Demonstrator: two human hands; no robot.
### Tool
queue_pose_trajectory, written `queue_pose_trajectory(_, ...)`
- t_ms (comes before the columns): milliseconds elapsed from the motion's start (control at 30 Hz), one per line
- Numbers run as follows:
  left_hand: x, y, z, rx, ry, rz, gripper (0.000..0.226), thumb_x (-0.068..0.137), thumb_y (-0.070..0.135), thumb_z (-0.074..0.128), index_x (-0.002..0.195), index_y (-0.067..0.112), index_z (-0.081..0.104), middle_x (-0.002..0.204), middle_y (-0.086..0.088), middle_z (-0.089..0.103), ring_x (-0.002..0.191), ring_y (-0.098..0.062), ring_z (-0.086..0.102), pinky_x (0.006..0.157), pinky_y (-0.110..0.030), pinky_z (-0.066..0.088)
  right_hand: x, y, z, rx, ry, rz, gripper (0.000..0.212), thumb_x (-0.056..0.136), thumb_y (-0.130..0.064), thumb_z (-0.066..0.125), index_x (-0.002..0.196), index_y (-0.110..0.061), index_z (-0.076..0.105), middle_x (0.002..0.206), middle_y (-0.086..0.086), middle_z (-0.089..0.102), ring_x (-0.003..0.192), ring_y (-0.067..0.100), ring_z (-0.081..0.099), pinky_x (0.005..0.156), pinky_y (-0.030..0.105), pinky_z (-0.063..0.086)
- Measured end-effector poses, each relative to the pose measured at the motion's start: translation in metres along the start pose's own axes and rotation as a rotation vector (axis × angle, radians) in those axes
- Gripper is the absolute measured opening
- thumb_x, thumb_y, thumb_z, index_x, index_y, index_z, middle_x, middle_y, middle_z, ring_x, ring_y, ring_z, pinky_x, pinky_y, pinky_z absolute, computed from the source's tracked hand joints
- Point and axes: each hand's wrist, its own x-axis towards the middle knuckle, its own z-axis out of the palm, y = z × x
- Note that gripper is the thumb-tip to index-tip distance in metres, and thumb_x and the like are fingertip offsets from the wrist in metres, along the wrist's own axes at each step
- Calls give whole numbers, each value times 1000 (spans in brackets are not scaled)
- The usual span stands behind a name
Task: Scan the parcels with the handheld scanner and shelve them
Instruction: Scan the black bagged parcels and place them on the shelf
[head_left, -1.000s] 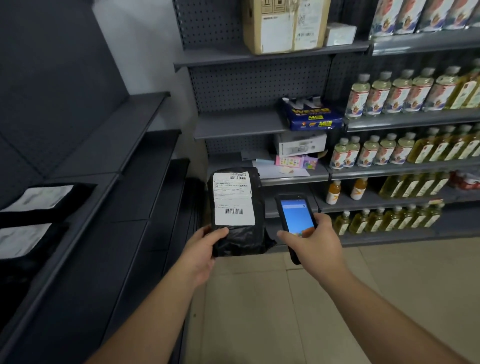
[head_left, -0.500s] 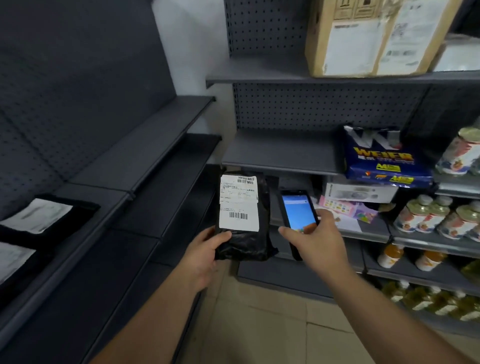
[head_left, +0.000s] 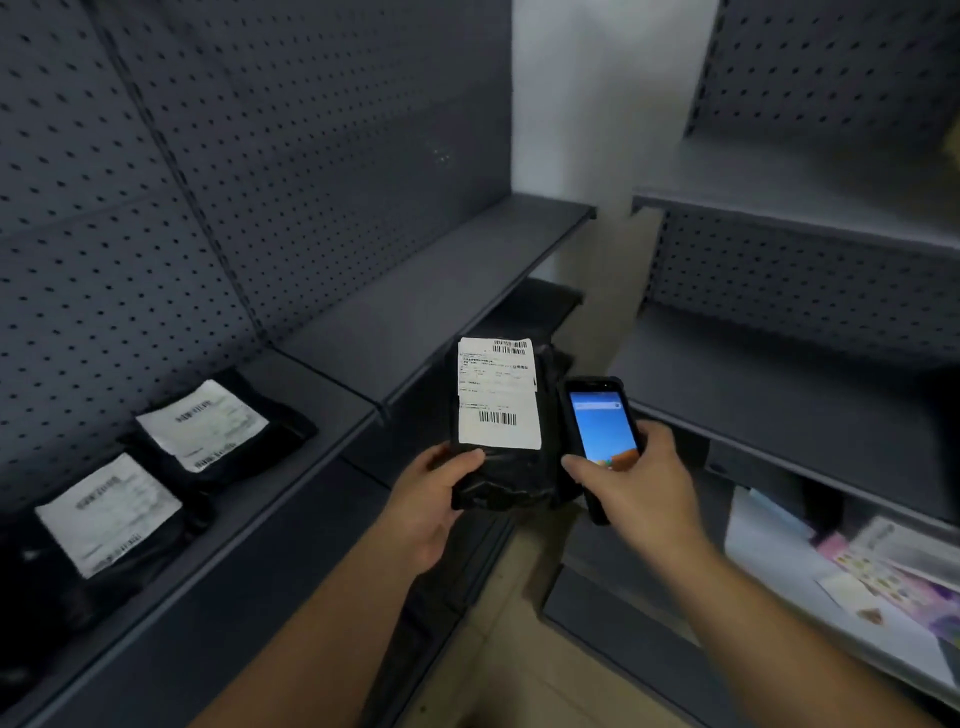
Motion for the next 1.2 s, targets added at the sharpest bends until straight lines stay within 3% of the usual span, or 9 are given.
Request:
queue_pose_trajectory(100,31,33,-20,-32,38,33,33,97,10,73,129,9,67,115,-8,80,105,-23,77,96,-38,59,31,-29,38,7,-29,-38,88,71,-47,91,143,-20,47,95,-5,65,87,15,65,77,38,54)
queue_pose_trajectory(167,49,53,-33,-47,70,61,31,97,12,73,128,10,68,113,-6,80,102,-21,78,88,-33,60,46,-47,62,18,-53,-69,89,72,-48,91,143,-22,46,96,-6,64,87,14,65,79,40,56)
queue_pose_trajectory(333,78,87,-65,-109,204,102,28,98,13,73,125,8,69,109,-4,81,100,-19,78,90,-34,60,75,-81,118,30,-122,-132,88,74,-44,92,144,-19,45,96,-12,60,82,6,59,71,33,46)
queue_pose_trajectory(467,93,101,-87,-127,313,112,28,98,19,74,125,12,69,106,-3,82,92,-18,79,77,-35,63,92,-104,158,23,-208,-178,85,74,-41,93,141,-19,46,95,-11,60,80,2,57,64,23,43)
queue_pose_trajectory(600,106,106,-100,-151,419,131,34,96,22,75,129,11,70,111,-4,80,105,-23,77,97,-42,61,111,-120,188,31,-280,-223,81,72,-42,94,136,-20,49,98,-8,64,85,10,63,70,31,46)
queue_pose_trajectory(700,112,114,-104,-193,478,133,27,97,19,74,122,10,73,108,-6,81,102,-24,77,85,-35,63,124,-131,204,42,-344,-247,81,73,-41,94,136,-20,48,101,-5,65,86,10,62,65,25,43)
queue_pose_trajectory(833,122,122,-102,-215,561,103,24,96,20,76,118,11,74,107,-7,81,99,-26,77,83,-37,64,142,-142,218,47,-413,-252,86,72,-42,94,140,-17,47,98,-4,64,85,8,61,64,26,44)
queue_pose_trajectory(1000,147,120,-98,-204,667,68,68,63,39,86,125,12,71,111,-9,79,98,-31,77,85,-51,65,164,-145,223,49,-470,-243,89,73,-43,93,143,-16,45,98,-1,63,88,13,62,71,32,47)
queue_pose_trajectory(1200,169,109,-103,-142,736,45,75,62,37,76,131,12,65,115,-7,75,101,-29,74,90,-48,63,181,-143,220,49,-494,-234,92,75,-42,92,147,-16,42,102,-1,62,93,17,62,68,29,46)
